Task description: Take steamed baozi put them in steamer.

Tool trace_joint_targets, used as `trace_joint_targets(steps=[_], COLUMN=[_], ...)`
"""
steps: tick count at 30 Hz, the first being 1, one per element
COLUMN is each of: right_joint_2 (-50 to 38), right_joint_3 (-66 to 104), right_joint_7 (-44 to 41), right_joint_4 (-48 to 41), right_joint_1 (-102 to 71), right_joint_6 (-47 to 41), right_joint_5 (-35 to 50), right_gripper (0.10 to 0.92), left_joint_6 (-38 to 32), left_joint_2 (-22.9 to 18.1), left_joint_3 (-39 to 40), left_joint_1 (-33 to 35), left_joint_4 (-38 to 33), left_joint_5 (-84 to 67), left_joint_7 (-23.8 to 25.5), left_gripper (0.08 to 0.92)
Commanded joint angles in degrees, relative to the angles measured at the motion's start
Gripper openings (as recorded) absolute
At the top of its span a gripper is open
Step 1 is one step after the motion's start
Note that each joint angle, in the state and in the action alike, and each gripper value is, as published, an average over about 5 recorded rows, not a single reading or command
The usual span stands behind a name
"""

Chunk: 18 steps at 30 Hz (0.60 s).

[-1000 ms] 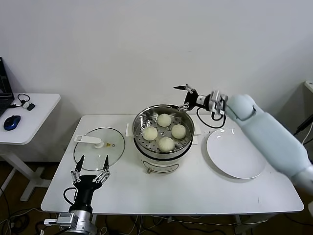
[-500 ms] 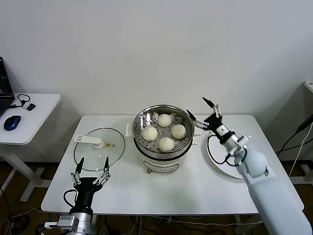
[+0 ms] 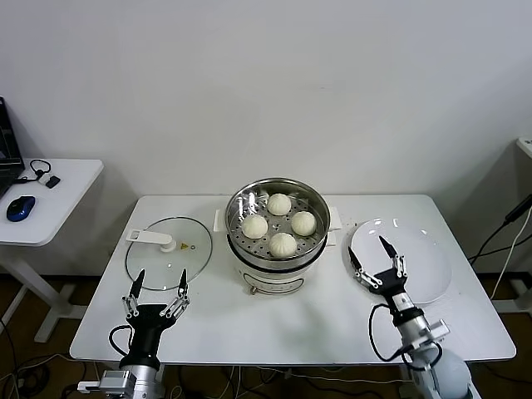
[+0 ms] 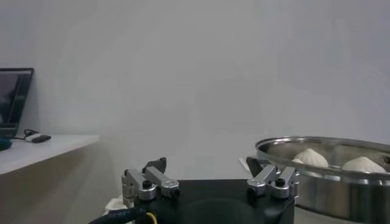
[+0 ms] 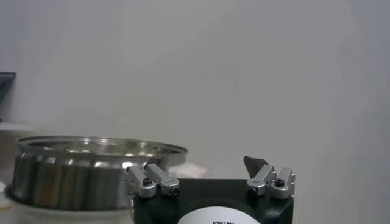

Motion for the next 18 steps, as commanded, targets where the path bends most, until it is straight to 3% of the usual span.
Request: trace_joint_targets(steps=[1, 18], right_joint_2=[2.2, 2.0], right_joint_3=[3.3, 2.4], right_joint_7=[1.2, 0.9], right_joint_4=[1.4, 0.8], right_joint_1=[-10.4, -9.7], right_joint_6=[-1.3, -2.9], right_joint_5=[2.9, 4.9], right_gripper=[0.823, 0.823], left_joint_6=[-0.1, -2.0], left_joint_2=[0.0, 0.5], left_joint_3=[0.0, -1.1], left_joint_1=[0.0, 1.2], left_joint_4=[0.1, 1.2], left_joint_5=[0.3, 0.9], left_joint_7=[0.0, 1.5], left_gripper=[0.823, 0.823])
